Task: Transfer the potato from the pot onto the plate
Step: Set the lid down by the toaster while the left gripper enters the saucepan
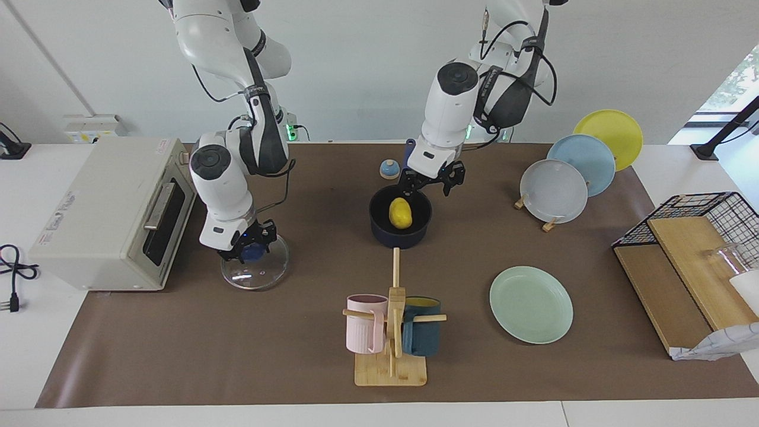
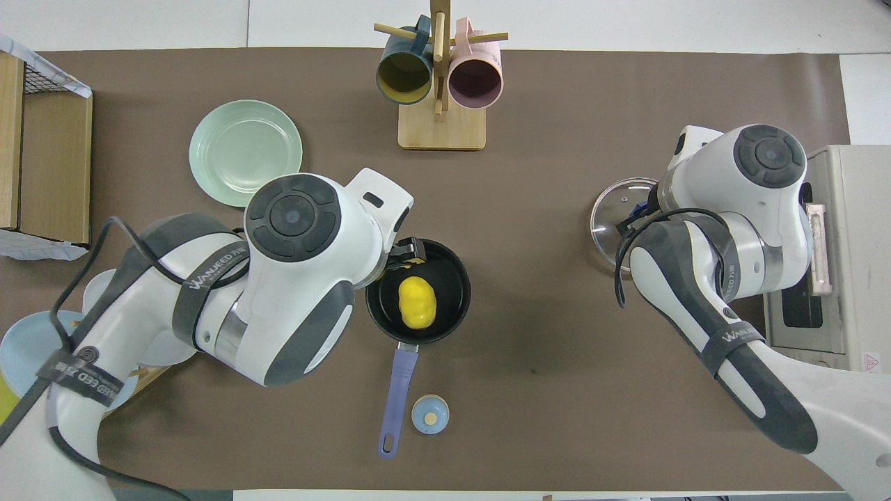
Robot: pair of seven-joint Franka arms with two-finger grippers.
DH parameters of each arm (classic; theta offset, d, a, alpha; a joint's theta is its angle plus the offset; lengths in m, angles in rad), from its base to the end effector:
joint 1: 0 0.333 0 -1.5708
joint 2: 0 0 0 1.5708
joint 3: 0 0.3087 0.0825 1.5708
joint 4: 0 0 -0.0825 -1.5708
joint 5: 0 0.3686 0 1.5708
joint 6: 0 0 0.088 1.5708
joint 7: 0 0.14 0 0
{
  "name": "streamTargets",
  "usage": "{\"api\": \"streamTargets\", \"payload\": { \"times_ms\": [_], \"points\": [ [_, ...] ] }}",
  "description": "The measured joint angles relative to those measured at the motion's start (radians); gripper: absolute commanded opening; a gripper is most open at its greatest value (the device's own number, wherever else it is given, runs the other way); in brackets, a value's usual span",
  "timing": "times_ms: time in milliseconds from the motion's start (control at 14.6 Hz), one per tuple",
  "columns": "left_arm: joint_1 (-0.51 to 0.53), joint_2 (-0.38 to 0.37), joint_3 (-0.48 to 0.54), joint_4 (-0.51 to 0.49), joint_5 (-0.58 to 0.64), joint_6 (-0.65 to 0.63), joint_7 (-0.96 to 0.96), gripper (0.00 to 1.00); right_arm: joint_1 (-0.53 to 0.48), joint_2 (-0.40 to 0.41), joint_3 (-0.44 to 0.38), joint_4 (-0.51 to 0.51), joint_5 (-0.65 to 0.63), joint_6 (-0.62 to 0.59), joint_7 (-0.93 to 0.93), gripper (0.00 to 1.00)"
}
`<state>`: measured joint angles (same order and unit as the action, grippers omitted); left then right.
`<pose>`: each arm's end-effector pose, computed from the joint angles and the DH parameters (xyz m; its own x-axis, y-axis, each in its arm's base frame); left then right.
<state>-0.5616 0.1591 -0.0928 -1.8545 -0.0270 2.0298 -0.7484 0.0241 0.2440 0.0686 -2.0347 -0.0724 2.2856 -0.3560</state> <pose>0.4669 -0.3590 0.4032 0.9942 0.1065 -0.0145 0.1070 -0.9935 0.0399 0.5753 0.0494 0.2966 0.8805 0.4739 -0.0069 0.4738 -0.8798 0.0385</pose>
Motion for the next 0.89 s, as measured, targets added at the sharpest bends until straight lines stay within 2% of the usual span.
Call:
{"api": "streamTargets", "payload": {
  "times_ms": [343, 480, 549, 618, 892],
  "points": [
    [-0.031, 0.057, 0.001, -0.024, 0.000, 0.077, -0.036, 1.00, -0.045, -0.015, 0.000, -0.032, 0.000, 0.007, -0.054, 0.33],
    [-0.032, 0.057, 0.002, -0.042, 0.000, 0.095, -0.037, 1.00, -0.049, -0.019, 0.000, -0.045, 0.000, 0.011, -0.054, 0.39],
    [-0.032, 0.057, 0.003, -0.054, 0.000, 0.106, -0.038, 1.00, -0.054, -0.022, 0.002, -0.051, 0.003, 0.015, -0.058, 0.59],
    [-0.032, 0.057, 0.003, -0.067, 0.000, 0.119, -0.040, 1.00, -0.061, -0.027, 0.002, -0.057, 0.004, 0.018, -0.067, 0.98],
    [-0.037, 0.057, 0.001, -0.102, 0.000, 0.149, -0.059, 1.00, -0.072, -0.031, 0.002, -0.061, 0.004, 0.020, -0.073, 1.00]
  ]
}}
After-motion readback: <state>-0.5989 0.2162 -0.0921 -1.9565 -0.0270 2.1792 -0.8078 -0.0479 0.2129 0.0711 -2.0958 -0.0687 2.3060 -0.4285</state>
